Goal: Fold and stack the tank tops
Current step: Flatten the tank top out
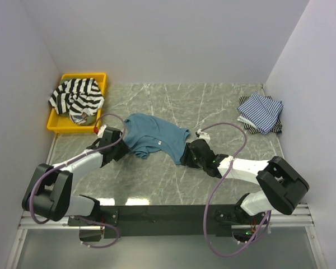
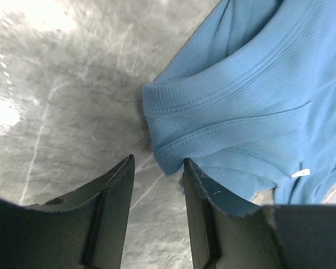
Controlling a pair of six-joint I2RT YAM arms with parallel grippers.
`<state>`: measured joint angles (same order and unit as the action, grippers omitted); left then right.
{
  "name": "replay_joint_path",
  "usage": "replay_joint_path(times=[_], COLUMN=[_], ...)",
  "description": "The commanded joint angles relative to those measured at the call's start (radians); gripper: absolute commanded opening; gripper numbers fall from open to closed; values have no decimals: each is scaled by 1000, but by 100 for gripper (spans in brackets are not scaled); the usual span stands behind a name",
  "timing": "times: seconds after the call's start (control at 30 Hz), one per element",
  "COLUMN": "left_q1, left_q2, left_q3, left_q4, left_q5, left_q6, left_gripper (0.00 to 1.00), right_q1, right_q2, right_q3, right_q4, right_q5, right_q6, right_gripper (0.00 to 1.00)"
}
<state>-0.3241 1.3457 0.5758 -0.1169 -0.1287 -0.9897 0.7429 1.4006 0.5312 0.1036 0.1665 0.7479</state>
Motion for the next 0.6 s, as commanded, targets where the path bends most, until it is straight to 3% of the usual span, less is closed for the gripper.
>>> replay_joint_path(times=[0.0,0.17,0.57], left_q1=[3,30,45], left_q2=[-63,-57,81], left_q3=[-4,-27,7], left_q4=[22,63,198], left_q5=[-64,-65,-77], left_q6=[3,-6,-6], left_gripper=[46,46,40], right_q1=[6,6,6], right_q2=[5,-9,-57], right_q3=[7,26,38], right_q4=[12,-24,-84], right_q5=[44,64,87], right_q6=[19,16,5], right_gripper=[54,26,1])
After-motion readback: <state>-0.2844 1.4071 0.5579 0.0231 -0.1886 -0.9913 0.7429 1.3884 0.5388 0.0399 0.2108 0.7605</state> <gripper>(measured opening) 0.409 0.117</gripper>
